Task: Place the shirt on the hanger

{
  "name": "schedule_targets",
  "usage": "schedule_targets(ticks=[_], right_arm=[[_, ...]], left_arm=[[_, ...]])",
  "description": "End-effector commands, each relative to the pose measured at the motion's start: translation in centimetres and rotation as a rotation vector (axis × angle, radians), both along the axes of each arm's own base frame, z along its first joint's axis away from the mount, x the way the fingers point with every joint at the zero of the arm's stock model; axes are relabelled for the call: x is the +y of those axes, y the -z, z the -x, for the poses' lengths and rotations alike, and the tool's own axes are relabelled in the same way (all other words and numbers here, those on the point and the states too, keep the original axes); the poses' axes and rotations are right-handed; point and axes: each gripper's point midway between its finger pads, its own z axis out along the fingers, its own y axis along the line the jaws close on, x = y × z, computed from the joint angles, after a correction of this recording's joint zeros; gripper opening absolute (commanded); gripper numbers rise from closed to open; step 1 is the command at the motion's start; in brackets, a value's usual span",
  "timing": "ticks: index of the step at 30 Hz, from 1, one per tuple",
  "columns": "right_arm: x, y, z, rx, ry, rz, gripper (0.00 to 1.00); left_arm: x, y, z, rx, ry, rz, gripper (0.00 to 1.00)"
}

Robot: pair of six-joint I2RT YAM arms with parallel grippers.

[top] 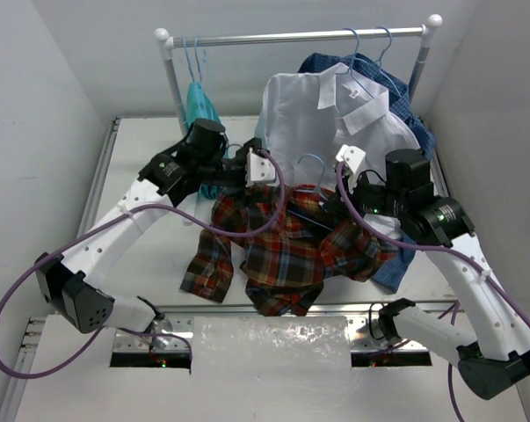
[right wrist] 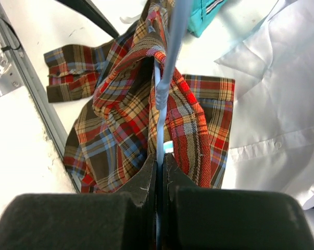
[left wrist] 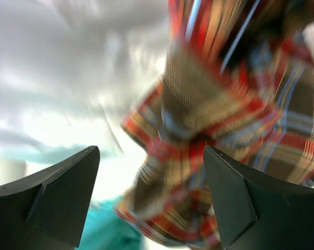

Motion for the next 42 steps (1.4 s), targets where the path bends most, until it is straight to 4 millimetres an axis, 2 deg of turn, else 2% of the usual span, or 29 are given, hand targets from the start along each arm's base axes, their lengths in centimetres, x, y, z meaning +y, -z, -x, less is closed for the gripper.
schedule_targets(ticks=[1, 2, 5, 8, 9, 10, 12, 14, 17, 24, 26, 28, 29, 30, 33, 35, 39, 40, 42], right_arm=[[0.7, -1.8, -1.6, -0.075, 0.003, -0.052, 0.0], [0.8, -1.7, -1.9, -0.074, 0.005, -0.049, 0.0], [1.2, -1.4, -2.3, -0.069, -0.003, -0.057, 0.0], [1.8, -1.3, -2.4, -0.064, -0.024, -0.073, 0.0], [1.8, -1.1, -2.4, -0.059, -0.028, -0.072, 0.0], [1.8, -1.0, -2.5, -0.058, -0.032, -0.065, 0.0], [1.7, -0.2, -2.4, -0.038, -0.036, -0.046, 0.0], [1.6, 0.5, -2.6, -0.027, -0.037, -0.029, 0.0], [1.7, 1.5, -2.7, -0.022, -0.033, -0.014, 0.0], [2.2, 1.9, -3.1, -0.048, -0.045, -0.015, 0.0], [2.5, 2.4, -3.1, -0.04, -0.053, -0.01, 0.0], [3.0, 2.4, -3.2, -0.048, -0.064, -0.013, 0.0], [3.2, 2.4, -3.2, -0.051, -0.069, -0.014, 0.0], [3.5, 2.4, -3.1, -0.057, -0.079, -0.014, 0.0], [3.6, 3.0, -2.9, -0.045, -0.091, -0.005, 0.0], [3.5, 3.8, -2.8, -0.032, -0.096, 0.011, 0.0], [3.5, 4.6, -2.6, -0.007, -0.099, 0.016, 0.0], [3.4, 4.6, -2.8, -0.004, -0.078, 0.017, 0.05], [2.9, 4.4, -3.2, -0.013, -0.048, 0.029, 0.37]], left_arm=[[-2.0, -4.7, 2.6, -0.05, 0.184, 0.076, 0.79], [-2.3, -4.5, 3.0, -0.037, 0.206, 0.066, 0.79], [-3.5, -5.8, 3.2, -0.037, 0.21, 0.091, 0.79], [-4.4, -7.9, 1.7, -0.052, 0.139, 0.144, 0.79], [-4.7, -9.7, 1.3, -0.077, 0.127, 0.175, 0.79], [-5.0, -9.9, 0.8, -0.062, 0.117, 0.181, 0.79], [-5.3, -11.9, 1.3, -0.079, 0.158, 0.205, 0.78], [-5.9, -11.3, 1.8, -0.061, 0.198, 0.186, 0.78], [-6.6, -10.4, 1.4, -0.088, 0.175, 0.137, 0.78], [-7.7, -10.6, 2.4, -0.062, 0.21, 0.155, 0.77], [-8.1, -10.2, 3.1, -0.043, 0.22, 0.148, 0.71], [-8.2, -9.3, 2.9, -0.034, 0.198, 0.133, 0.46], [-8.1, -8.9, 2.5, -0.031, 0.172, 0.124, 0.23], [-8.1, -8.8, 2.3, -0.024, 0.158, 0.128, 0.15], [-8.1, -9.6, 2.1, -0.042, 0.147, 0.145, 0.0], [-8.2, -10.1, 2.2, -0.047, 0.156, 0.155, 0.0], [-7.9, -9.7, 2.6, -0.038, 0.166, 0.134, 0.0], [-7.8, -9.6, 2.3, -0.041, 0.147, 0.13, 0.0], [-7.5, -9.6, 1.7, -0.046, 0.109, 0.127, 0.0]])
